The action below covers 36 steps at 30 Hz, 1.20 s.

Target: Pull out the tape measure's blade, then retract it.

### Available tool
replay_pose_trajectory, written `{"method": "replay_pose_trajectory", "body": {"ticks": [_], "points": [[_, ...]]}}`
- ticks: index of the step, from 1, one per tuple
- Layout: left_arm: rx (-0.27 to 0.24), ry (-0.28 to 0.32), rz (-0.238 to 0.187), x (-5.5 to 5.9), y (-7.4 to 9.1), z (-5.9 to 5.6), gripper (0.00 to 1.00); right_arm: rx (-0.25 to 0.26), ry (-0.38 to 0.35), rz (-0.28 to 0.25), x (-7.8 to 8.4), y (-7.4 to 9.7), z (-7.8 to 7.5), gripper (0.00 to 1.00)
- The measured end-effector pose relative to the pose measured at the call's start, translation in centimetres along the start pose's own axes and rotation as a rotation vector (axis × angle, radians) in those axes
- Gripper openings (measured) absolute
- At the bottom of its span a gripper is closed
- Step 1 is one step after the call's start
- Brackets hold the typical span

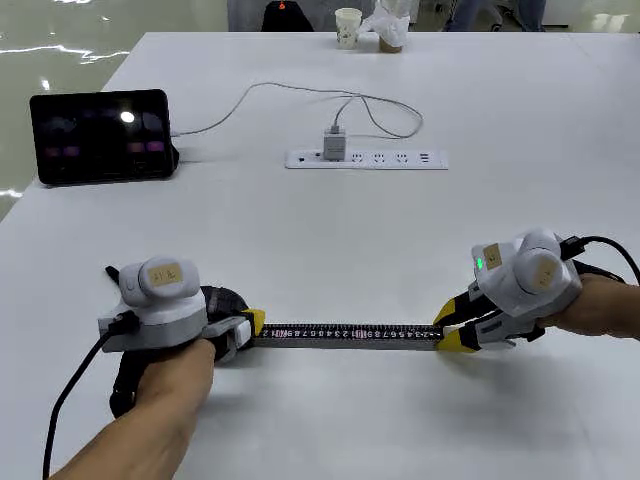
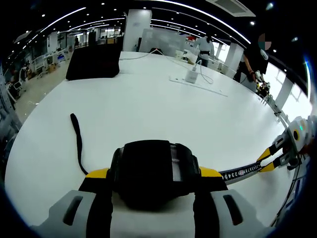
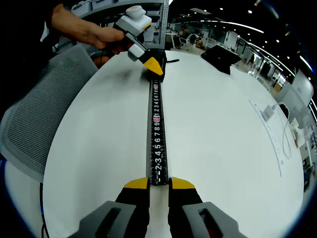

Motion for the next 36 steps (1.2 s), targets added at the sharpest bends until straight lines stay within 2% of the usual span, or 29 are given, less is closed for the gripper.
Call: {"method": "replay_pose_trajectory", "body": {"ticks": [36], "points": [[0.018,0.011,0.009,-0.06,0.06,0.20,0.61,-0.002,-0.006,0.004,-0.11,-0.08,-0.13,0.10]]}}
Point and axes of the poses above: the centre of the closed fingertips' face, and the gripper's own axes: y roughly backward along the fingers, z roughly to its left, x roughly out of its underside, the point moved 9 cm from there along y, roughly backward along the fingers, and after that the axes turned 9 degrees about z, right-handed, at the moved point
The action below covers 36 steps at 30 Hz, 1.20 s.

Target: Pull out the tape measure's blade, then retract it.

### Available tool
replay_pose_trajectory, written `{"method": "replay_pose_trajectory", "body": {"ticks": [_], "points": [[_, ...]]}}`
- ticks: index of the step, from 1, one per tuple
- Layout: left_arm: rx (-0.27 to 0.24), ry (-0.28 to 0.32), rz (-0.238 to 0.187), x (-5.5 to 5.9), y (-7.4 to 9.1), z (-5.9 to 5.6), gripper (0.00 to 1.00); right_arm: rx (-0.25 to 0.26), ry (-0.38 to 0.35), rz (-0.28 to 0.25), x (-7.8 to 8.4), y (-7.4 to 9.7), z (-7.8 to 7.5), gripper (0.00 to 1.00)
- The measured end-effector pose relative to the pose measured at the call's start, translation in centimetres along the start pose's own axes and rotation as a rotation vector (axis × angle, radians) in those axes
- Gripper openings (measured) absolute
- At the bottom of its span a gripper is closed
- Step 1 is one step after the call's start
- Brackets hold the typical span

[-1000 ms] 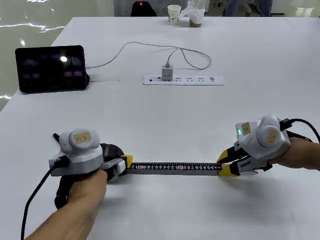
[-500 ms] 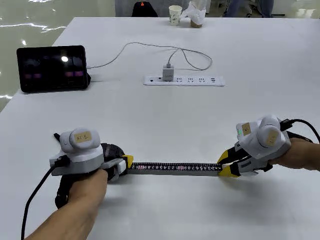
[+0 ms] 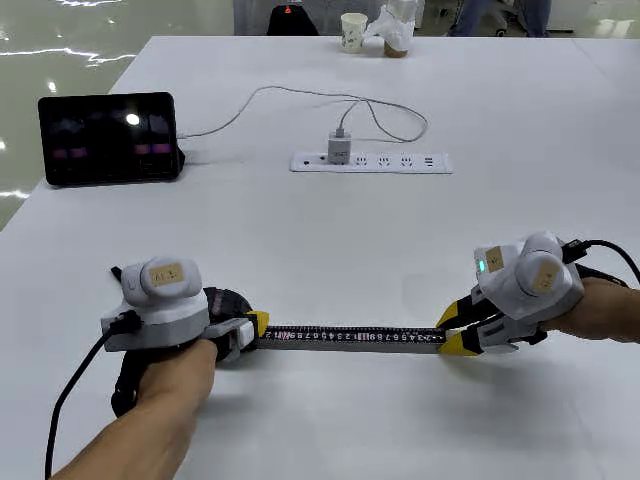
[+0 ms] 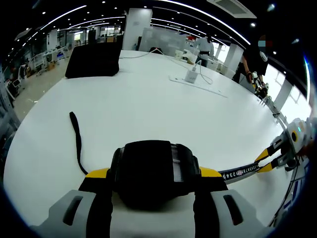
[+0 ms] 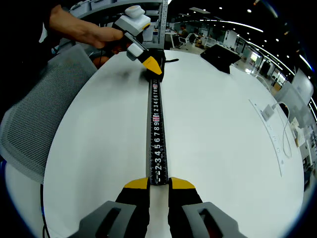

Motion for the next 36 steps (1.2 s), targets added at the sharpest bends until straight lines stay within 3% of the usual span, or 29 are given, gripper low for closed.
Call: {"method": "replay_pose_trajectory", "body": {"ticks": [13,36], "points": [[0.004,0.001,0.004,0.0,0.0,0.1,0.61,-0.001,0.005,0.003,-0.1,0.0,0.0,0.10],[0.018,0.008,0.013,-0.1,-0.3,0.3,0.62,-0.013,0.015,-0.026,-2.2,-1.1,0.1,0.10]]}}
Point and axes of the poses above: the centre of the closed fingertips' face, and the gripper's own axes: y roughly backward along the fingers, z roughly to its left, x roughly out of its underside, the point moved 9 cm from there along y, roughly backward along the fingers, and after that the axes turned 9 degrees about z, right-handed, at the moved point
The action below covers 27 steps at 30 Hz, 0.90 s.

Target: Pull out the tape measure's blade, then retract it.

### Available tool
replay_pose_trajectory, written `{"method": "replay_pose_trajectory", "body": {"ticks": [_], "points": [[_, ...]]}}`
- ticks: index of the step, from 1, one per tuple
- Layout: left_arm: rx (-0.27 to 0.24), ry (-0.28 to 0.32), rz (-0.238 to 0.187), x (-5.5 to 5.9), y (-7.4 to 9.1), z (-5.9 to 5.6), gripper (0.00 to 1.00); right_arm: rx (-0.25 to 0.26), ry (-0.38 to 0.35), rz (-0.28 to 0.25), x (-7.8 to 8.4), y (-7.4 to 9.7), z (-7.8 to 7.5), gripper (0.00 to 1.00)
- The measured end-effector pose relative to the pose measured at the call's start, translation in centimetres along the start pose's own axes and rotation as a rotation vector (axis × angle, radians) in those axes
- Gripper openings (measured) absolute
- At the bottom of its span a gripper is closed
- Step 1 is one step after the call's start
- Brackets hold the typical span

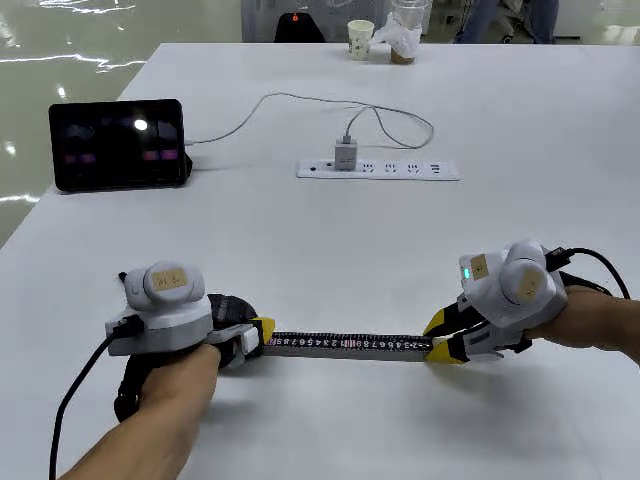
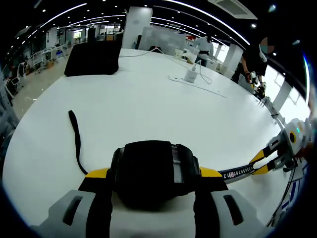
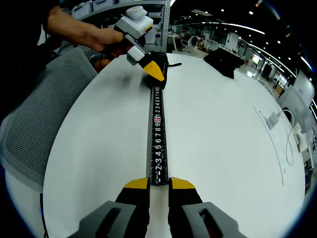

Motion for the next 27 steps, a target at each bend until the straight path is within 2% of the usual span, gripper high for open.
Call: {"method": "replay_pose_trajectory", "body": {"ticks": [27], "points": [[0.010,0.009,0.004,0.0,0.3,0.0,0.62,-0.006,0.004,-0.018,-1.7,-0.7,-0.2,0.10]]}}
Point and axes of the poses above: the centre of the closed fingertips' face, and the gripper's own axes: y roughly backward along the fingers, z roughly to its left, x roughly out of its underside, the point moved 9 cm from there along y, roughly backward along the fingers, and after that the axes turned 9 degrees about z, right-handed, at the moved point
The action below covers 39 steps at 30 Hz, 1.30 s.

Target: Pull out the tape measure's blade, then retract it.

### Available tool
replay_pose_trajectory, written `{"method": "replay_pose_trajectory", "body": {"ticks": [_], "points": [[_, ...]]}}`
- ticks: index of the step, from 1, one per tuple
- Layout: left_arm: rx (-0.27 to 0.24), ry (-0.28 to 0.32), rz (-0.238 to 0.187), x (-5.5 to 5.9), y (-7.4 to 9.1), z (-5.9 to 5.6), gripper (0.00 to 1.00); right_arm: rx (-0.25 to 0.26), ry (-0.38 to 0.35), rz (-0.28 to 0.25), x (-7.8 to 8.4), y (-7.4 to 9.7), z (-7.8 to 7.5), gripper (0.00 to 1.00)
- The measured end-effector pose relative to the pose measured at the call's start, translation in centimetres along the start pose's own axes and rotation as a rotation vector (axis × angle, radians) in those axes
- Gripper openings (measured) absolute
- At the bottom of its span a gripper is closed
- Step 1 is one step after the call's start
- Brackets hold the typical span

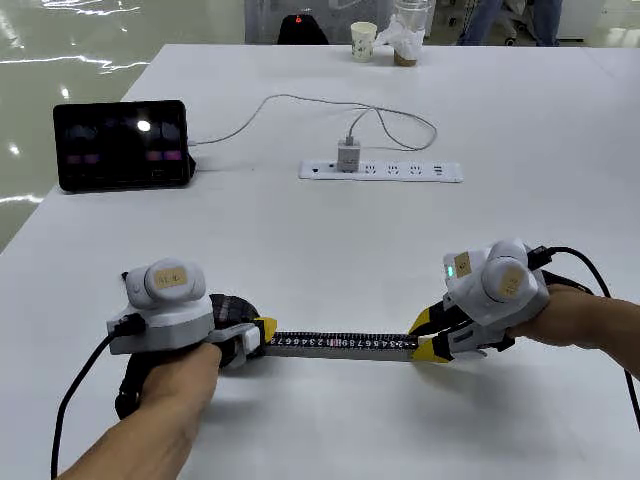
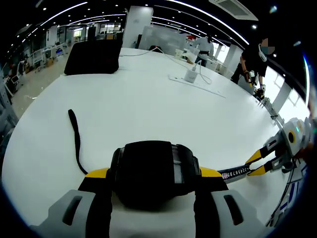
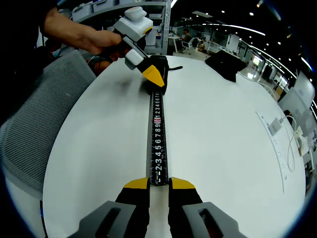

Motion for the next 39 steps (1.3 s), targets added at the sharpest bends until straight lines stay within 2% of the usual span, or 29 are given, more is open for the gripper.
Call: {"method": "replay_pose_trajectory", "body": {"ticks": [39], "points": [[0.012,0.016,0.003,-0.2,0.0,0.2,0.63,-0.012,0.010,-0.023,-2.2,-1.2,-0.6,0.10]]}}
Point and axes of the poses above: the centre of the closed fingertips' face, and the gripper's own axes: y roughly backward along the fingers, z roughly to its left, x roughly out of its underside, the point moved 9 cm from there along y, roughly backward along the fingers, and after that the axes turned 9 degrees about z, right-handed, at the moved point
